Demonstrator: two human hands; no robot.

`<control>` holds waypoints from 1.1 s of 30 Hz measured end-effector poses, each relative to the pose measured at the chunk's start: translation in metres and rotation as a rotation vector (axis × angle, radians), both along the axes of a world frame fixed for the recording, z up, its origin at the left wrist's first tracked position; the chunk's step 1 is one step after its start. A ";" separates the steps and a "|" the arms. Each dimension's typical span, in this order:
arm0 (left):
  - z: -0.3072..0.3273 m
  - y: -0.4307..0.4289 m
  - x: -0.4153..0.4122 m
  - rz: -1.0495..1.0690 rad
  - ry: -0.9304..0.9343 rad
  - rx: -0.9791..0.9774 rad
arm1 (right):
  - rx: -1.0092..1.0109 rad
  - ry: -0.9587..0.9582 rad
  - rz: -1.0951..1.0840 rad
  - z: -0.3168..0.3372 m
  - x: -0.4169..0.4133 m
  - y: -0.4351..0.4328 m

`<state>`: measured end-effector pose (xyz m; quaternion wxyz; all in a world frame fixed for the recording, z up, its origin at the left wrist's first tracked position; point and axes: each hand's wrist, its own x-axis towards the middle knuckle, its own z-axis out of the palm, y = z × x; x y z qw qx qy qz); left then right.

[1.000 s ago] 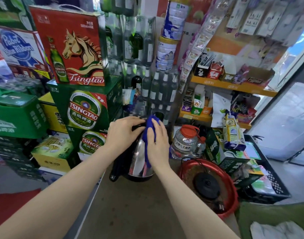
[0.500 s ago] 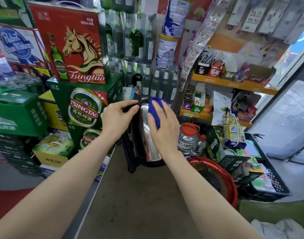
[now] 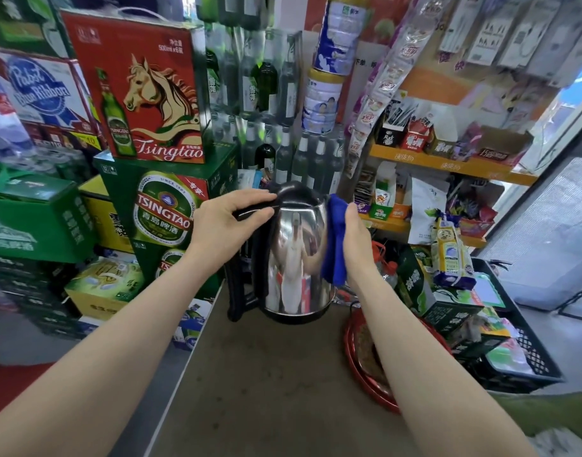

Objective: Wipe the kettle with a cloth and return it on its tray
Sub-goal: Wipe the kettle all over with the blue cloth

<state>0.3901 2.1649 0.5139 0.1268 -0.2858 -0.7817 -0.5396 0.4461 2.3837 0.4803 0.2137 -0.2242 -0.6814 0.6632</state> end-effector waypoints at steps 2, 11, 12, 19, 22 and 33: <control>0.003 0.004 0.000 -0.044 0.053 -0.067 | -0.075 0.018 0.039 0.000 -0.006 0.008; 0.000 0.025 -0.009 0.204 -0.036 -0.050 | 0.734 0.135 -0.203 -0.042 0.020 -0.057; 0.001 0.028 -0.011 0.240 -0.054 -0.050 | 0.993 0.132 -0.177 -0.052 0.024 -0.065; 0.002 0.021 -0.023 0.291 -0.165 0.018 | 1.770 0.291 -0.023 -0.057 0.029 -0.044; 0.006 0.026 -0.021 0.231 -0.208 0.069 | 1.467 0.235 -0.191 -0.020 0.008 -0.048; -0.017 0.012 -0.020 0.214 -0.349 0.143 | 1.660 0.298 0.010 -0.028 0.017 -0.043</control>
